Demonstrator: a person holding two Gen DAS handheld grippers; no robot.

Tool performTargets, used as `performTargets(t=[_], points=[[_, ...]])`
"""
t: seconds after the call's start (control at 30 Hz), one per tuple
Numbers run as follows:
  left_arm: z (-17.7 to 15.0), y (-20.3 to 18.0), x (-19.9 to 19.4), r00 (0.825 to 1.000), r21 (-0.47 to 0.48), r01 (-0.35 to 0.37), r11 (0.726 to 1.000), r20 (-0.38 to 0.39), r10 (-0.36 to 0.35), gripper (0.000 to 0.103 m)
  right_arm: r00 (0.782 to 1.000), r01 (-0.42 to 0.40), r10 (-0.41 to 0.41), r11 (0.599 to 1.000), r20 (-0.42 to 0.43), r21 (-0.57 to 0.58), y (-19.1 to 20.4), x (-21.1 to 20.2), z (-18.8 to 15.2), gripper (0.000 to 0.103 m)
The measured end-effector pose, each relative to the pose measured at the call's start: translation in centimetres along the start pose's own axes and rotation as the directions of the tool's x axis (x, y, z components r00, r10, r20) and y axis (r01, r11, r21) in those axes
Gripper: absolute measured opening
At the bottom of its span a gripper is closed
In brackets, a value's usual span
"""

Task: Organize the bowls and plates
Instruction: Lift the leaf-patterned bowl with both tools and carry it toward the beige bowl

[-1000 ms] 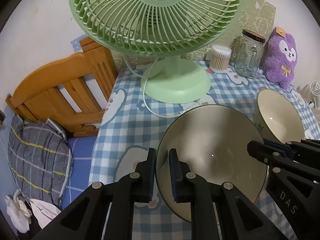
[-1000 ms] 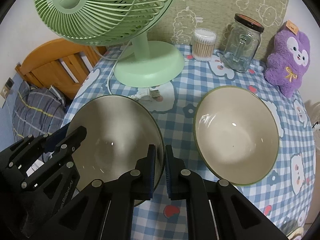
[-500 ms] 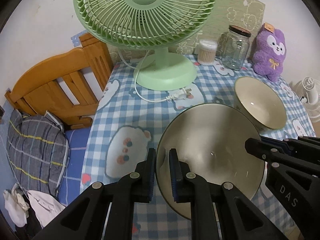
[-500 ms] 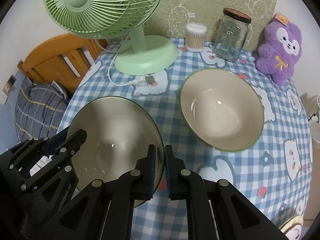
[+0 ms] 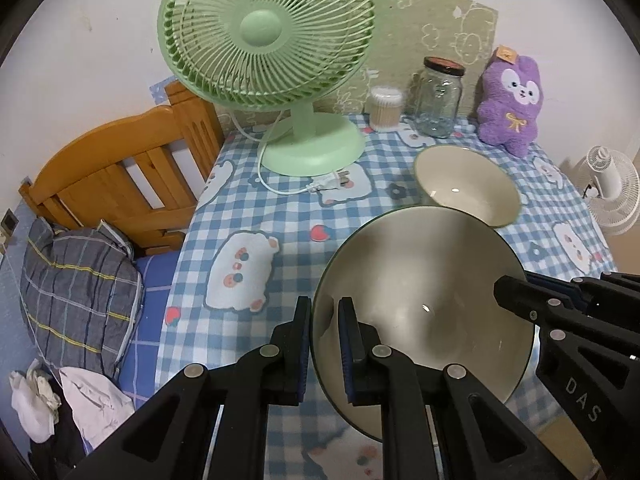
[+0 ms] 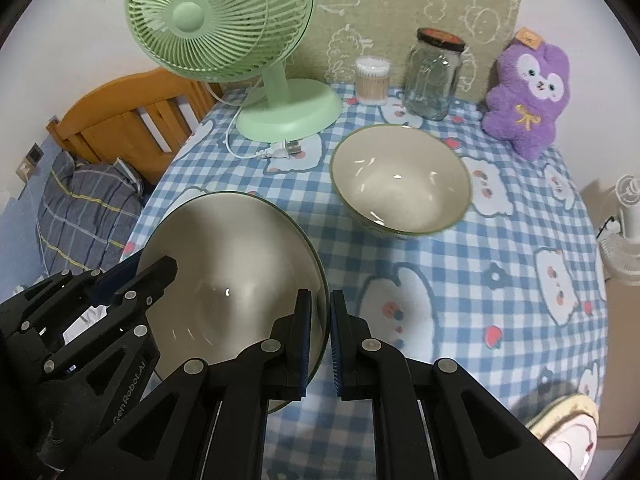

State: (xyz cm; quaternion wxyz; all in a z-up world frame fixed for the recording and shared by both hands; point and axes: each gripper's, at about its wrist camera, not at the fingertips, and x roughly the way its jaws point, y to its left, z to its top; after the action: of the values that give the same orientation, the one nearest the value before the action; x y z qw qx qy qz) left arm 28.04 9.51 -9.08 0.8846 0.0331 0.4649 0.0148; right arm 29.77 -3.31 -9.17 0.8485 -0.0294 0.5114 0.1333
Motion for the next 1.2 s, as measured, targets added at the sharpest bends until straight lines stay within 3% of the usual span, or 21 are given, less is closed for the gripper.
performTargets(t=[0.63, 1.2], points=[[-3.1, -5.6, -7.0, 0.998, 0.038, 0.033, 0.999, 0.054, -0.035, 0.01, 0.998, 0.042, -0.041, 0.999, 0.055, -0.003, -3.5, -7.8, -6.1, 0.012], [-7.3, -8.0, -10.7, 0.995, 0.059, 0.052, 0.997, 0.083, -0.057, 0.01, 0.996, 0.062, -0.062, 0.998, 0.07, 0.0, -4.4, -11.0, -11.5, 0.012]])
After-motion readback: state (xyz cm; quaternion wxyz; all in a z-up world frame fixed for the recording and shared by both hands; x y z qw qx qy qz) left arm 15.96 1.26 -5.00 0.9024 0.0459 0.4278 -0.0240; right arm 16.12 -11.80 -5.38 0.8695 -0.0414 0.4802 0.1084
